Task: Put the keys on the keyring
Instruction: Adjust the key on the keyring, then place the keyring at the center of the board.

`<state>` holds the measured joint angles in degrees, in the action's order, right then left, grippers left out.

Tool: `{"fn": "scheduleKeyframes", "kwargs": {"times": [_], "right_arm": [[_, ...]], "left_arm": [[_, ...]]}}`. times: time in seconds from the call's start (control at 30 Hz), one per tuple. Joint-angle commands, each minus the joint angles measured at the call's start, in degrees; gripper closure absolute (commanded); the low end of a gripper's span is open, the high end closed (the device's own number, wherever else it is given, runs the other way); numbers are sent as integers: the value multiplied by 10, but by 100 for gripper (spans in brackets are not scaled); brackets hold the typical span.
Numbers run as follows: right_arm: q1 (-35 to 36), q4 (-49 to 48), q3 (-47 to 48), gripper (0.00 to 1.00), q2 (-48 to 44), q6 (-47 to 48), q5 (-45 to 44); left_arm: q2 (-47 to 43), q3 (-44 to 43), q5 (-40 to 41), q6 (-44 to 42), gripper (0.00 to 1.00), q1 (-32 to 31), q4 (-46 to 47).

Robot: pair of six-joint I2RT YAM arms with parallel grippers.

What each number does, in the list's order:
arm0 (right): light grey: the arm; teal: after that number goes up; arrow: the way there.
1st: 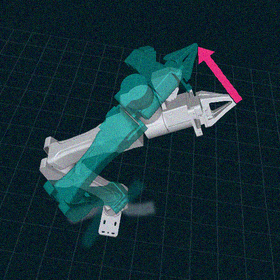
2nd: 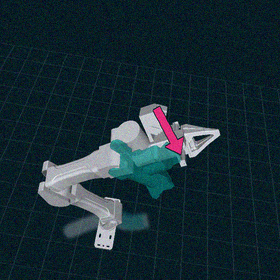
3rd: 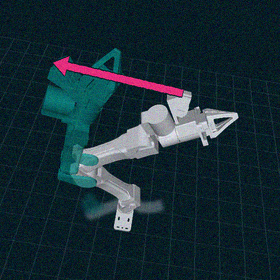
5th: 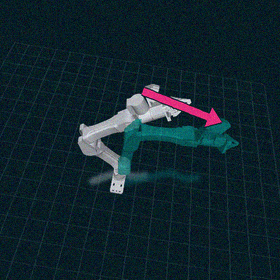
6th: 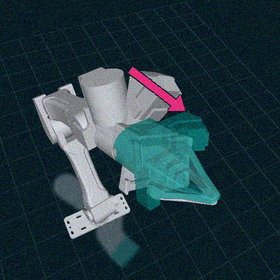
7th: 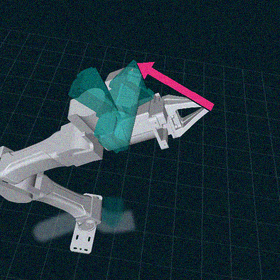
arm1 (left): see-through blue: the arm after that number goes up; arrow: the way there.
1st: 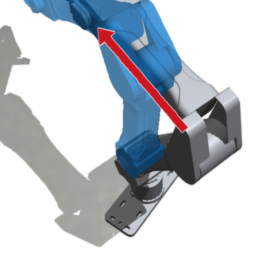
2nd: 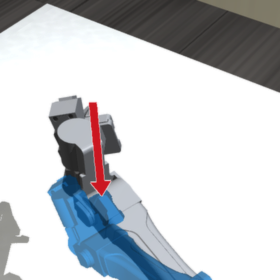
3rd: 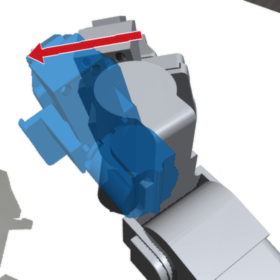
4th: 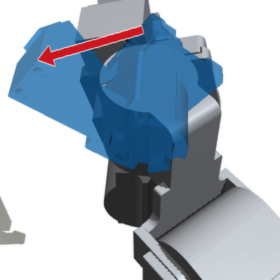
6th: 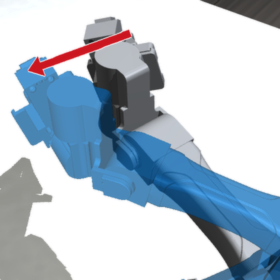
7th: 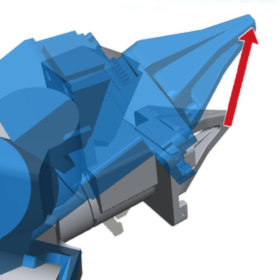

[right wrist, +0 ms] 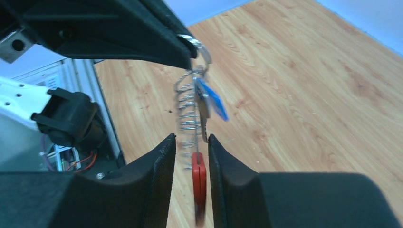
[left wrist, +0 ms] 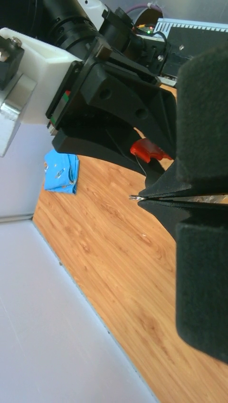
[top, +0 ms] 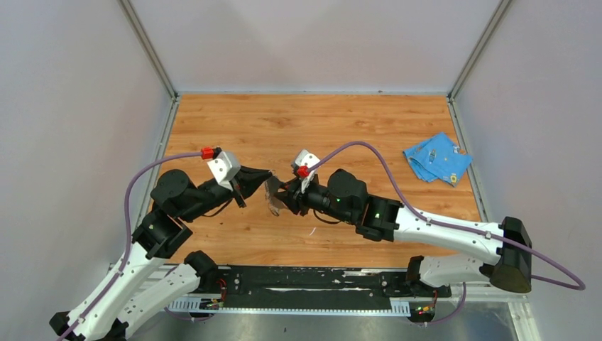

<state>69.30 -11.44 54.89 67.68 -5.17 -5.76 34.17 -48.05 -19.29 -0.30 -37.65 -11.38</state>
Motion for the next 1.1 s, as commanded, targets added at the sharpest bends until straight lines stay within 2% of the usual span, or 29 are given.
{"fn": "scheduleKeyframes", "kwargs": {"times": [0.0, 0.03, 0.07, 0.17, 0.2, 0.23, 0.33, 0.37, 0.47, 0.57, 0.7, 0.83, 0.97, 1.07], "right_arm": [[-7, -36, -2, 78, 11, -11, 86], [-8, -36, -2, 91, 11, -12, 98], [-10, -31, 0, 98, 10, -14, 106], [-21, -6, 5, 99, 1, -24, 117], [-28, 11, 10, 99, 0, -31, 119], [-34, 29, 19, 99, -1, -35, 121], [-64, 92, 45, 100, 2, -54, 148], [-75, 106, 51, 100, 2, -61, 162], [-111, 178, 80, 99, 6, -72, 207], [-137, 278, 128, 100, 21, -44, 201], [-179, 428, 189, 99, 61, 36, 128], [-199, 538, 267, 95, 147, 123, 16], [-210, 590, 347, 96, 252, 185, -116], [-212, 599, 418, 99, 362, 242, -254]], "left_arm": [[-3, 0, -4, -8, 100, -2, 25], [-3, 0, -4, -10, 100, -1, 24], [-4, 0, -3, -13, 100, -1, 23], [-5, 1, 9, -21, 100, -2, 20], [-4, 2, 22, -21, 96, -2, 19], [-3, 2, 28, -21, 84, -1, 17], [3, 0, 58, -19, 34, -1, 3], [6, 0, 69, -23, 22, -1, -1], [17, -8, 115, -30, 2, -1, -20], [39, -29, 165, -35, 0, 0, -48], [76, -62, 215, -5, 0, 40, -91], [175, -146, 104, 33, 0, 169, -217], [290, -228, 60, -17, 0, 248, -348], [345, -252, 2, -45, 0, 314, -390]]}}
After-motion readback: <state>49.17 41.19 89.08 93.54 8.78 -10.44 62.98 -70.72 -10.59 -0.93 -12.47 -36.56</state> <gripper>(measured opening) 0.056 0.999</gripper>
